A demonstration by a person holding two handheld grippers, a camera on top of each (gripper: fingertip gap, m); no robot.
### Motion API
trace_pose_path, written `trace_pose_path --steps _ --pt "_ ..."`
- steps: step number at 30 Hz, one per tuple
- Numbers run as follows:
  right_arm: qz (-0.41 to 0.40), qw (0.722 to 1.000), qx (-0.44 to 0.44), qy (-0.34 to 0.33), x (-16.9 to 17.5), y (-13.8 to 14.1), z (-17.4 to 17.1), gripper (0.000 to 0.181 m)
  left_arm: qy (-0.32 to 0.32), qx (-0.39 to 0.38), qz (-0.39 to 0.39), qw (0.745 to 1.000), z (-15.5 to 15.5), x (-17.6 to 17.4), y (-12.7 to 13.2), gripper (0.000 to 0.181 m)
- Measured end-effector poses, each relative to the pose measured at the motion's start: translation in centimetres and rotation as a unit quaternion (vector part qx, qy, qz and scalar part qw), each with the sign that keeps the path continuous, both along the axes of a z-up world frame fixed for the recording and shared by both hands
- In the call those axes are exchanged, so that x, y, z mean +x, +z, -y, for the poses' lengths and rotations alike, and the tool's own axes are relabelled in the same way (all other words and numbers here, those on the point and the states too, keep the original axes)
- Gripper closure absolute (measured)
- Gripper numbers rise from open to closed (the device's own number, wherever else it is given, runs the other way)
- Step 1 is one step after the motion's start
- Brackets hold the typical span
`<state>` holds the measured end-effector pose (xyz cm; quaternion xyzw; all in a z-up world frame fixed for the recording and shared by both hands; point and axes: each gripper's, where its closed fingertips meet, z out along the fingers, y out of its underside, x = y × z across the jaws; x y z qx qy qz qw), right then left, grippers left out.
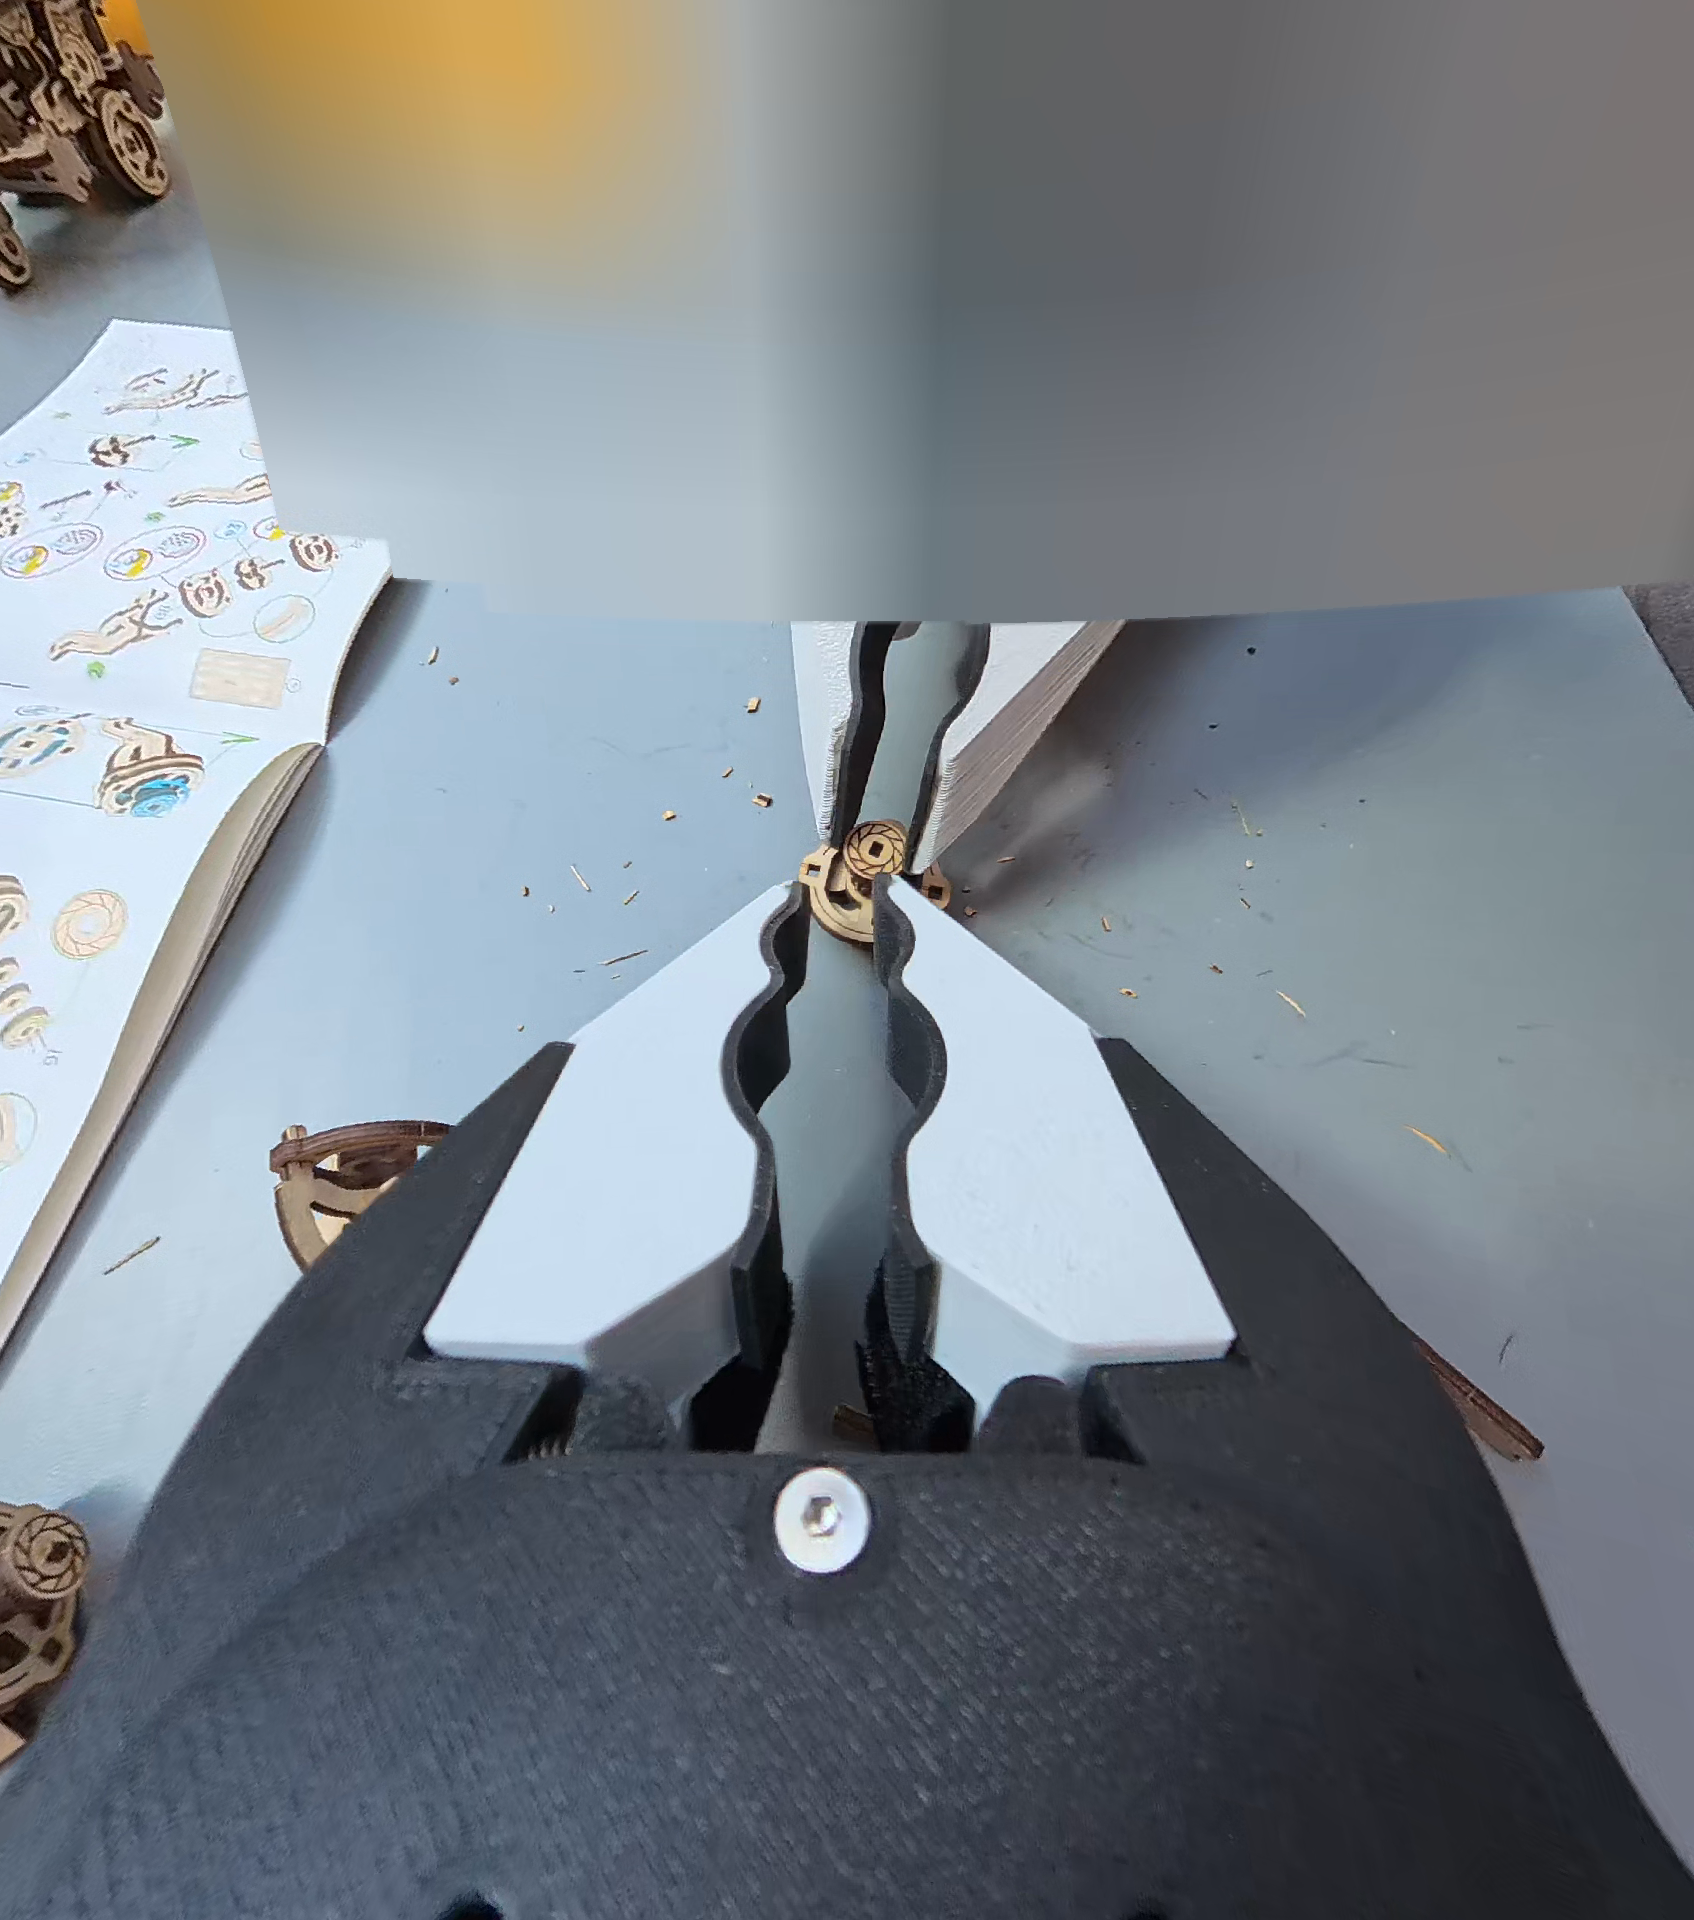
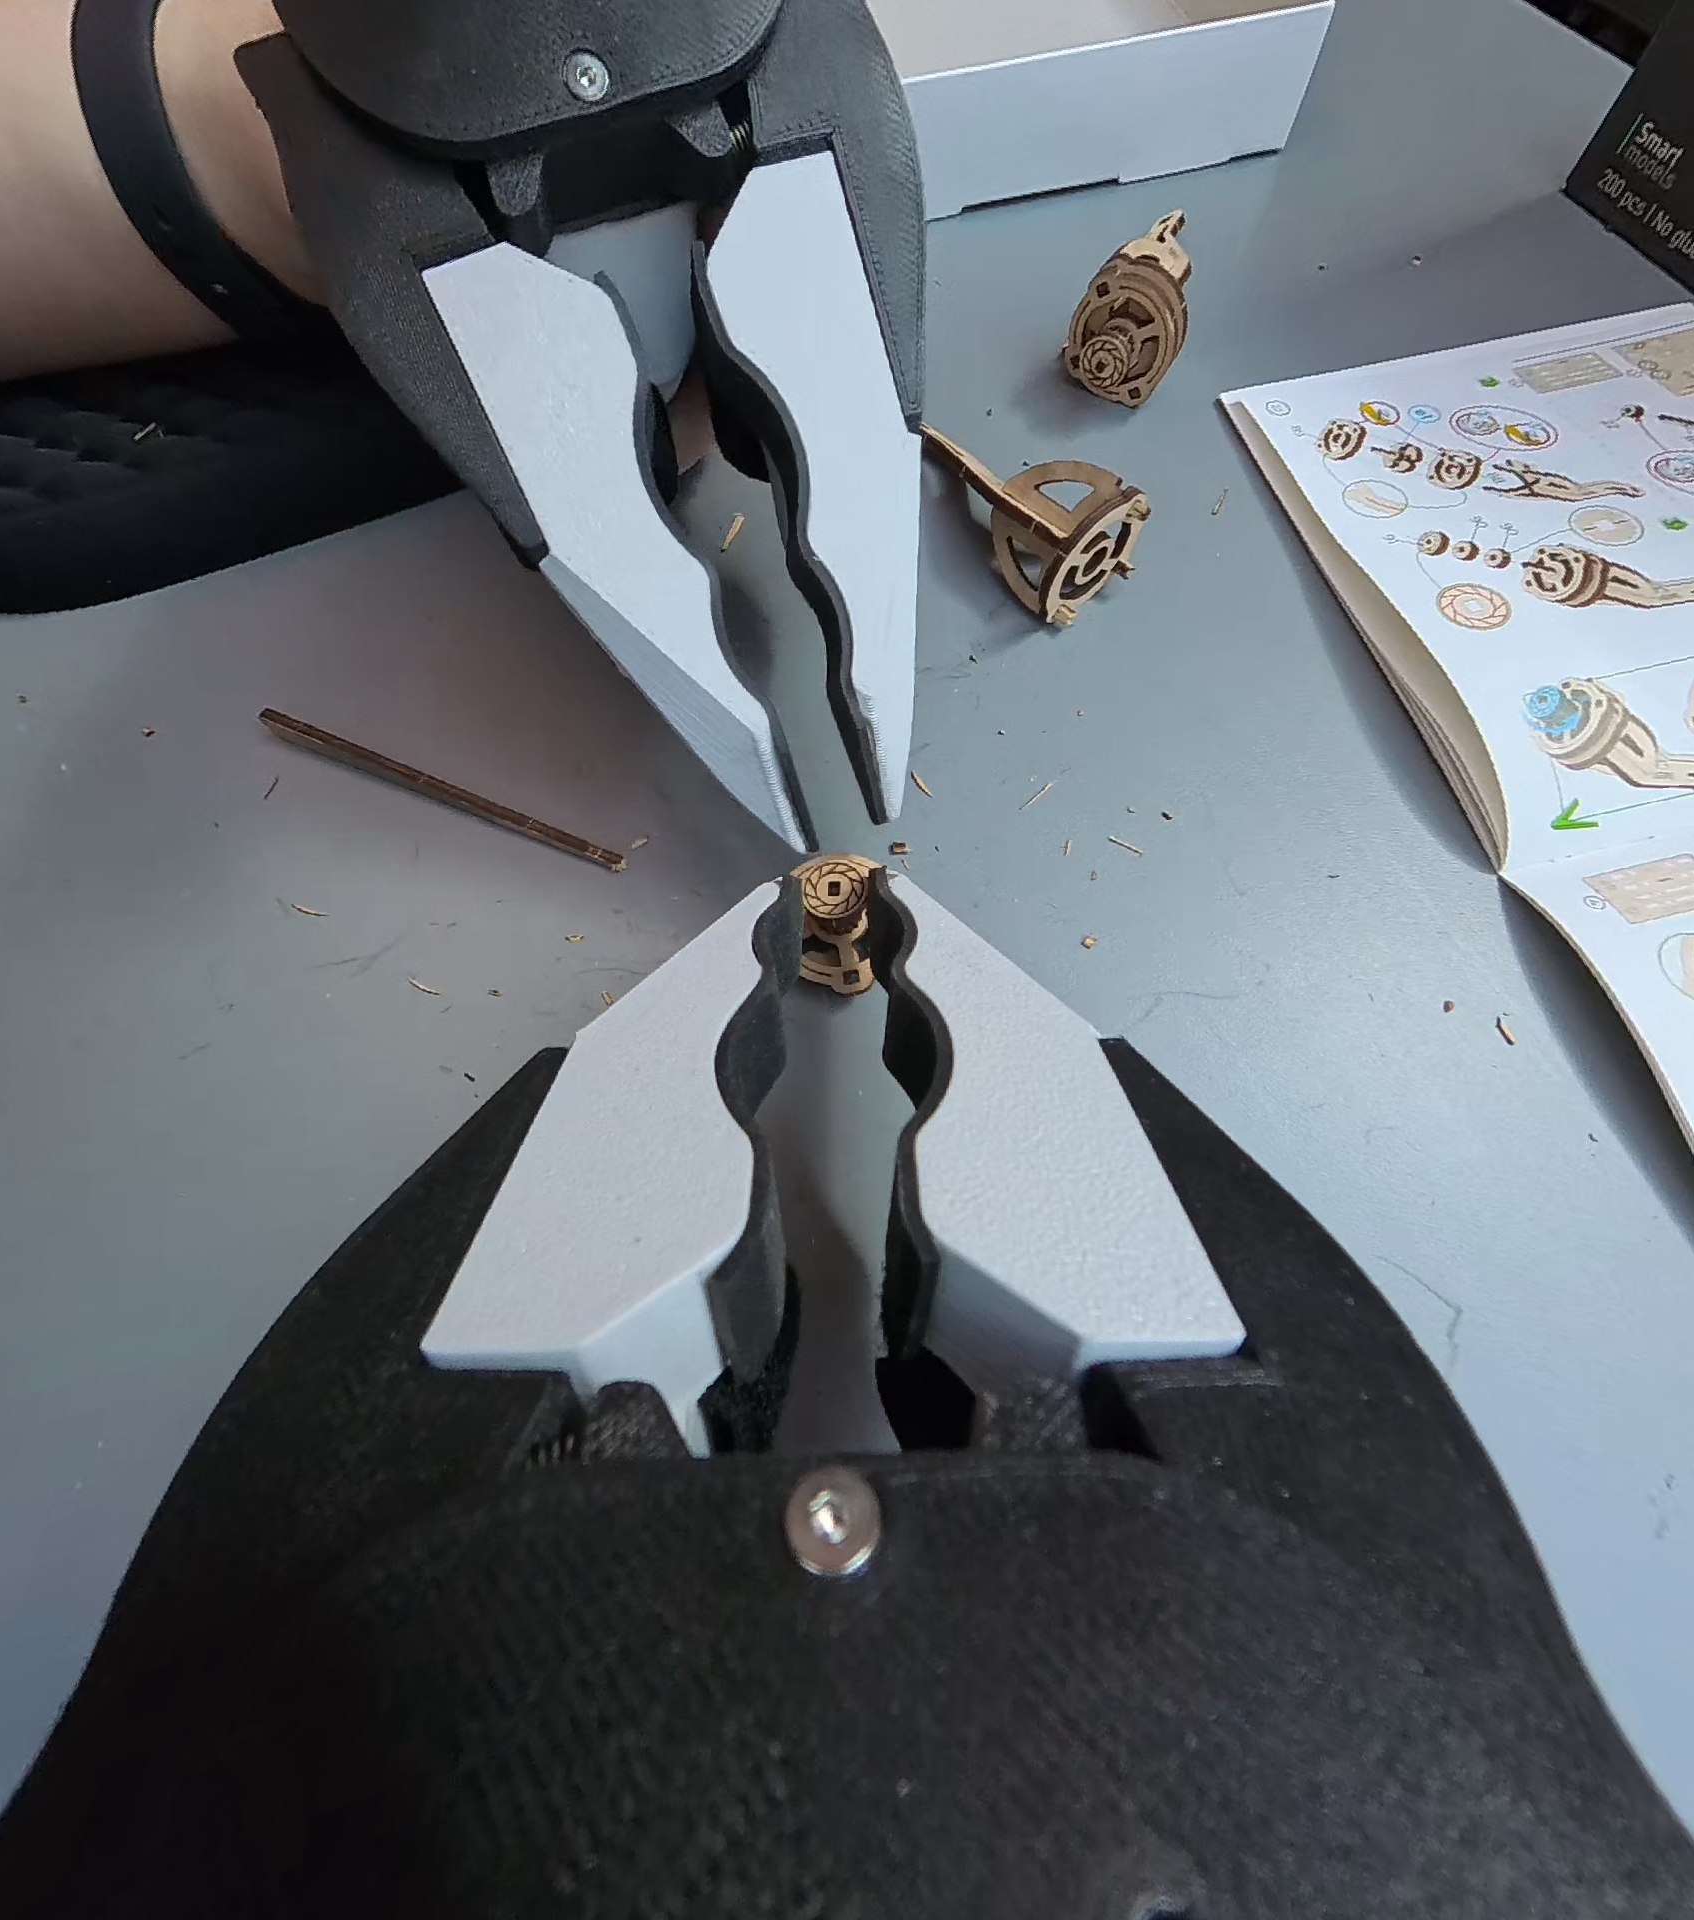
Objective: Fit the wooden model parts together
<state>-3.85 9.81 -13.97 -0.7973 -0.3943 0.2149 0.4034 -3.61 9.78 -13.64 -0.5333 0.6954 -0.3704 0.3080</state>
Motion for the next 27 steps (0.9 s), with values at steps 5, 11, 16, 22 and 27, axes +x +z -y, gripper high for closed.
trace_pose_path --steps 5,11,16,22,27 --pt "0.002 1.0 0.006 0.003 0.0 0.0 0.0 0.169 -0.006 0.012 0.007 1.0 0.2 0.0 0.1 0.174" --pt "0.008 1.0 0.017 0.009 -0.1 0.1 0.0 0.169 -0.014 0.01 0.001 1.0 0.5 -0.1 0.0 0.175" --pt "-0.002 1.0 0.012 0.008 -0.1 0.3 0.0 0.167 -0.017 0.008 -0.005 1.0 0.6 -0.3 -0.2 0.172" --pt "-0.026 1.0 0.013 0.009 -0.1 1.0 0.1 0.17 -0.017 0.015 -0.009 1.0 0.6 -0.3 -0.4 0.164" --pt "-0.058 0.998 0.0 0.012 0.3 1.7 0.1 0.181 -0.014 0.022 0.007 1.0 0.7 0.5 0.0 0.158"
